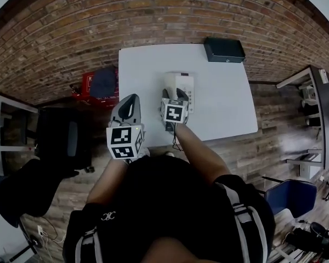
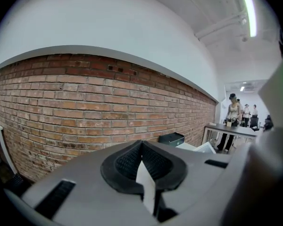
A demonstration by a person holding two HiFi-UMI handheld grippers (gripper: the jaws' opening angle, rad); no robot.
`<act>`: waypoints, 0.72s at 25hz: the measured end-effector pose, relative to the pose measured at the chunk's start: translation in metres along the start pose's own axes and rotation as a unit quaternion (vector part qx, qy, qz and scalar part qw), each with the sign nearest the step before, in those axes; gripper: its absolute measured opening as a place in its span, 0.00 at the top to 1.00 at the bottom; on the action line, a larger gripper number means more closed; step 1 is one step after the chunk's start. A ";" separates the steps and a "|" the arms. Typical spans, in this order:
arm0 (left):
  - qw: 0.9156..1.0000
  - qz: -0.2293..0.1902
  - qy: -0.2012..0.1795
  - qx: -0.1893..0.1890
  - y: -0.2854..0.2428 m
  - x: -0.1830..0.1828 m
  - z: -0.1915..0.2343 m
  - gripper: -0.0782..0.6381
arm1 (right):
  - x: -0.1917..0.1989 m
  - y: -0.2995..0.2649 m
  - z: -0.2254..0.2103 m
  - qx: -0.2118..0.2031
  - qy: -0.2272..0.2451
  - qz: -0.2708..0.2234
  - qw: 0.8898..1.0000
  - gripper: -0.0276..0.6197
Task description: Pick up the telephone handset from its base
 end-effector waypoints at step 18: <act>1.000 0.010 0.022 -0.016 -0.002 0.007 0.026 0.89 | 0.003 -0.049 -0.010 0.026 -0.020 0.092 0.995 0.65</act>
Point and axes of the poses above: the fingertips, and each gripper's own axes: y backward along the fingers, z to its left, x out of its underside, the point moved 4 cm from there along y, backward along the fingers, and after that the axes turned 15 degrees about z, right-handed, at the moved point
